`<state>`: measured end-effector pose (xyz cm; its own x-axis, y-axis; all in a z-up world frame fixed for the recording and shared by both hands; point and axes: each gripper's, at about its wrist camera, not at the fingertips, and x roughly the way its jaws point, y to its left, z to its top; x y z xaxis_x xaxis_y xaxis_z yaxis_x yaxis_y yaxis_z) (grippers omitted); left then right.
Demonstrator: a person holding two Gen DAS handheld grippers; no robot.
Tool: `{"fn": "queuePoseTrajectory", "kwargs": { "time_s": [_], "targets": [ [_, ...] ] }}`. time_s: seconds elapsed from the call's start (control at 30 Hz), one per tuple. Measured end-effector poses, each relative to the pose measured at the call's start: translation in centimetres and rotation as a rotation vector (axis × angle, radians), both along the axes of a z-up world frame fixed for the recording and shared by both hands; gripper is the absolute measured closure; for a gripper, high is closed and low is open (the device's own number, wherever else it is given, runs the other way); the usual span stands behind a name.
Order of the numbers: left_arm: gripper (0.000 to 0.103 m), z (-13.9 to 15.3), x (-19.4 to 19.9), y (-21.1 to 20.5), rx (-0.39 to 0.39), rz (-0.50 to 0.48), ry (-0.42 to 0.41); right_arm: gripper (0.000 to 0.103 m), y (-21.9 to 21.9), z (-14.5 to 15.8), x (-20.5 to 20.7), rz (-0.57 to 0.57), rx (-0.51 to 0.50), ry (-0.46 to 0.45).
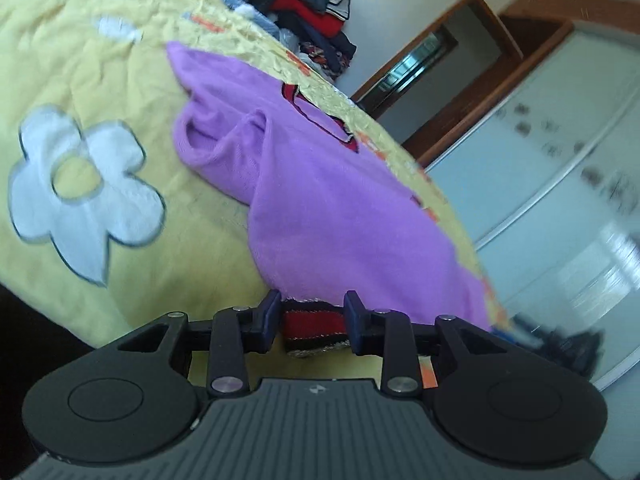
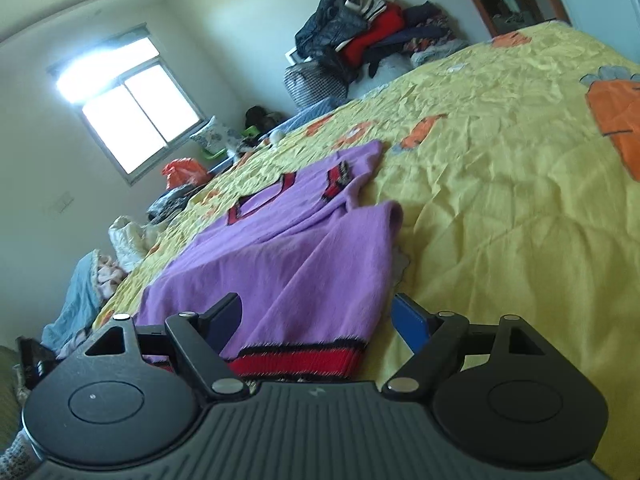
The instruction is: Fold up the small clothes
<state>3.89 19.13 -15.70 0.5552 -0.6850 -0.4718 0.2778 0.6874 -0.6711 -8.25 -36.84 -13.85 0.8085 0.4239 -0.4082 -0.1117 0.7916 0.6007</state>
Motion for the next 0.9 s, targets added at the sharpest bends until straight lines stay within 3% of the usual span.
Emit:
{"fn": "queuePoseTrajectory", "kwargs": {
  "time_s": [0.07, 0.17, 0.37, 0.47, 0.53, 0.73, 0.77, 0.83, 0.87, 0.9],
  "targets": [
    [0.075, -0.4, 0.0, -0.2, -0.028, -0.012, 0.030, 0.020, 0.4, 0.0, -0.1, 0.013, -0.018, 0.002],
    [0.075, -2.1, 0.4, 0.4, -0.170, -0.008, 0.131, 0.020, 0.7, 0.0, 0.0, 0.015, -0.034, 0.006],
    [0.081, -3.8, 1.5, 2.2, -0.292, 0.063, 0.209, 0.020, 0.5, 0.0, -0.1, -0.009, -0.034, 0.021],
    [0.086, -3.8, 2.5, 1.9, -0.285, 0.060, 0.224, 0.020, 0.2, 0.1, -0.1, -0.032, -0.038, 0.039],
    [0.099, -3.2, 2.7, 1.3, -0.231, 0.051, 0.215, 0.020, 0.0, 0.1, -0.1, -0.062, -0.055, 0.066],
    [0.099, -2.9, 2.1, 0.7, -0.184, 0.076, 0.190, 0.021, 0.6, -0.4, -0.6, -0.016, -0.085, 0.085],
    [0.098, -2.9, 2.1, 0.6, -0.177, 0.079, 0.184, 0.029, 0.9, -0.5, -0.6, -0.013, -0.093, 0.089],
    [0.098, -3.0, 2.0, 0.5, -0.185, 0.085, 0.190, 0.058, 1.3, -1.0, -0.3, 0.027, -0.066, 0.096],
    [0.098, -3.0, 1.9, 0.5, -0.186, 0.086, 0.189, 0.083, 1.5, -1.2, -0.1, 0.019, -0.070, 0.116],
    [0.098, -3.1, 1.9, 0.4, -0.186, 0.087, 0.189, 0.098, 1.7, -1.4, 0.0, 0.008, -0.080, 0.131]
  ]
}}
